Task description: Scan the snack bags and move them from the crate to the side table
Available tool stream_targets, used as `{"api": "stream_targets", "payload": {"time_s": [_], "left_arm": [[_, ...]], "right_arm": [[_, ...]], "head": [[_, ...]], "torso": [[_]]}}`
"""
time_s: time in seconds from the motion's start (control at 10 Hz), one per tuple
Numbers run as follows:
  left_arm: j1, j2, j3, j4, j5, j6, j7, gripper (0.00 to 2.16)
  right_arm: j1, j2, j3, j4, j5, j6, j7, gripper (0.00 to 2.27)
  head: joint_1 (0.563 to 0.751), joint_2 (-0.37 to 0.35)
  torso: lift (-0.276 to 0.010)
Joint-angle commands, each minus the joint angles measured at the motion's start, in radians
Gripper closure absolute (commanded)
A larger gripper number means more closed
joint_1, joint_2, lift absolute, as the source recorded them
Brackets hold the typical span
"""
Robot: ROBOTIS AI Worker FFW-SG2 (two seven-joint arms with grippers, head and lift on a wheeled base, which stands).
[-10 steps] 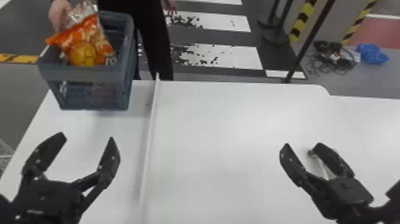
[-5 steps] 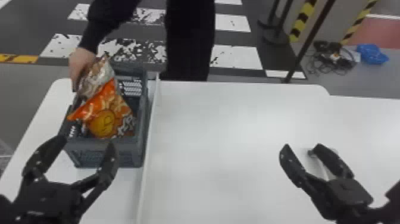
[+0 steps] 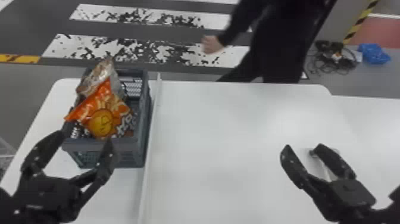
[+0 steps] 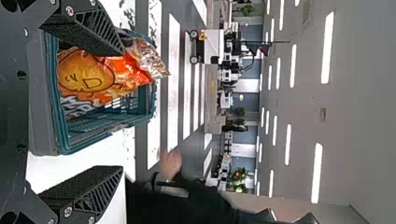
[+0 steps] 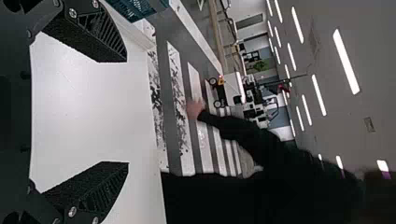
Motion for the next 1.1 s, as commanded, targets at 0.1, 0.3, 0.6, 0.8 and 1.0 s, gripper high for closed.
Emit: {"api": "stream_targets", "payload": {"time_s": [0.1,0.3,0.6,0.8,1.0], "left_arm": [[-0.053,-0.002,0.068,0.046,0.065,0.025,0.000,0.14],[-0.102,-0.002,0.083,0.099,0.091,0.022,0.003,0.14],[-0.153,-0.004,0.140,0.116,0.135,0.083,0.002,0.14],[-0.186,-0.005,0.174,0.117,0.152,0.148,0.006,0.14],[-0.229,-0.007,0.192,0.117,0.161,0.240,0.009,0.14]], "right_arm": [[0.010,0.000,0.000,-0.012,0.000,0.004,0.001,0.14],[0.006,0.000,-0.003,-0.011,0.002,0.019,0.001,0.14],[-0.023,-0.003,0.008,-0.009,0.008,0.062,0.001,0.14],[-0.042,-0.017,0.012,-0.008,0.009,0.093,0.001,0.14],[-0.062,-0.032,0.020,-0.002,0.008,0.114,0.001,0.14]], "head": [[0.695,-0.052],[0.695,-0.002],[0.695,0.031],[0.695,0.066],[0.695,0.103]], "torso": [[-0.087],[-0.087],[-0.087],[-0.087],[-0.087]]}}
